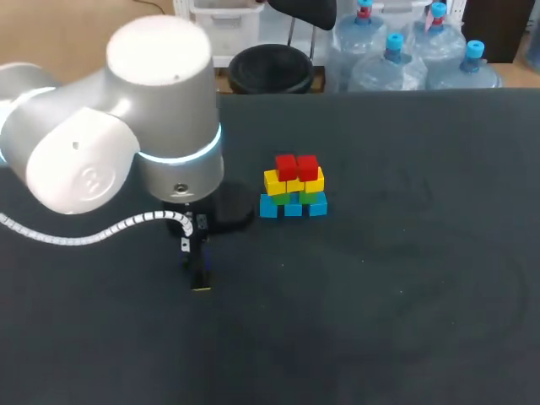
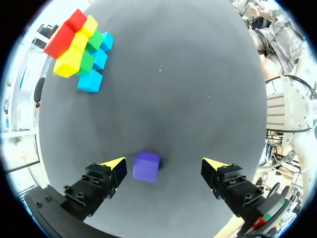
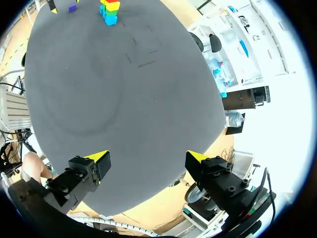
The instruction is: Place the blue cubes, place green cubes on the blue cubes, place the yellow cubes on the green cubes, then place the red cubes on the yellow cubes, and place purple cube on the red cubes.
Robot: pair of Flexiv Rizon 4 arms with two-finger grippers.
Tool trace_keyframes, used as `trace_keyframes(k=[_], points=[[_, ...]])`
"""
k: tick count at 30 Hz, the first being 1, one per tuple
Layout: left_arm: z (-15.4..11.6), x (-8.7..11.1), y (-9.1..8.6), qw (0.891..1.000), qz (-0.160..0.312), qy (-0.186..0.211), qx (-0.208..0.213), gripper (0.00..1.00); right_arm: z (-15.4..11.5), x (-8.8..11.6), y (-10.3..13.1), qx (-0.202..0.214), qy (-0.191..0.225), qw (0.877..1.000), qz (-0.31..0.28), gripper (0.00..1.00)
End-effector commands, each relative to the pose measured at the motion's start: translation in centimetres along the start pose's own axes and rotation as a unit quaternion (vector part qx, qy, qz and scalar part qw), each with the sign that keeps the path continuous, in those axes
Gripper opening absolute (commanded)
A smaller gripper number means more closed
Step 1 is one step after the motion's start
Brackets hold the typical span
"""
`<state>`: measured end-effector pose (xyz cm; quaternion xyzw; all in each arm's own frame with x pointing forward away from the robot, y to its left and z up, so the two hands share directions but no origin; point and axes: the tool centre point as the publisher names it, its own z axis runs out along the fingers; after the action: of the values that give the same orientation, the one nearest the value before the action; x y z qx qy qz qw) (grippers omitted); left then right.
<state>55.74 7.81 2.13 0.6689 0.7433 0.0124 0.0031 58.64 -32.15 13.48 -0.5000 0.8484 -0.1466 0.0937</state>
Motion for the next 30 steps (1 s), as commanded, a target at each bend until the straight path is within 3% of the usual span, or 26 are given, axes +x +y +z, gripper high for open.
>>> trace_keyframes(k=[1,12,30], points=[[0.0,0.1,0.5,1.0,0.0,-0.003,0.004,1.0,0.1,0.0,0.0,0.0,0.0,1.0,0.0,1.0],[0.0,-1.7,0.0,1.0,0.005,0.018,0.015,1.0,0.1,0.0,0.0,0.0,0.0,1.0,0.0,1.0],[1.0,-0.4,0.0,0.999,-0.028,0.039,0.02,1.0,0.1,0.0,0.0,0.0,0.0,1.0,0.0,1.0]])
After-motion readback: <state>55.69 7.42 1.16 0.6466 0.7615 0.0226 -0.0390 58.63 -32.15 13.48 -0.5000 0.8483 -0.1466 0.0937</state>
